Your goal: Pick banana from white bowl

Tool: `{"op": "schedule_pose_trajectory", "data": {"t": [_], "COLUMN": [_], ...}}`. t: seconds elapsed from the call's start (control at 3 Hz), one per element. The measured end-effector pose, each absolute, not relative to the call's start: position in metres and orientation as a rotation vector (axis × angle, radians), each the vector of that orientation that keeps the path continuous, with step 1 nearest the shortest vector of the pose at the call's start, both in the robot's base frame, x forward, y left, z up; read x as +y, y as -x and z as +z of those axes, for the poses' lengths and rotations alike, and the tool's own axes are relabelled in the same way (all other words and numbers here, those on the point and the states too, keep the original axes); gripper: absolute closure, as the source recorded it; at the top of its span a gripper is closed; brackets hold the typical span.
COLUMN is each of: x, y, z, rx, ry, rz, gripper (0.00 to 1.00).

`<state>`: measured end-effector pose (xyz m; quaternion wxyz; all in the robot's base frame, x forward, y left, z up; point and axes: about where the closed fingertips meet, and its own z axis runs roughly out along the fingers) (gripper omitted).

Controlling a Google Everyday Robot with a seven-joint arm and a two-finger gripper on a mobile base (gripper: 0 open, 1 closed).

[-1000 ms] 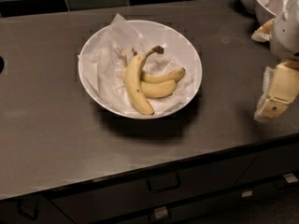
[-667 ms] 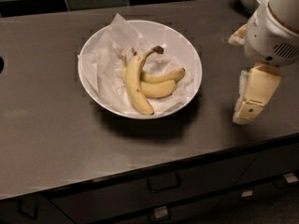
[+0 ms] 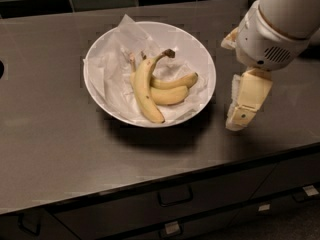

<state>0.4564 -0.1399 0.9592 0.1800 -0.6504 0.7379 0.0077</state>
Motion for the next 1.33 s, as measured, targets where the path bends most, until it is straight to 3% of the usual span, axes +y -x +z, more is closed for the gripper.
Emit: {"op": "schedule_pose_trajectory", "data": {"t": [0.67,1.33], "x": [-0.074,-0.013], "y": [-0.469,-0.482], "z": [0.949,0.990], "rx": [1.937,1.616], "ry": [1.814,2.010], "rz": [0.155,0.026], "gripper": [0.00,0.00]}}
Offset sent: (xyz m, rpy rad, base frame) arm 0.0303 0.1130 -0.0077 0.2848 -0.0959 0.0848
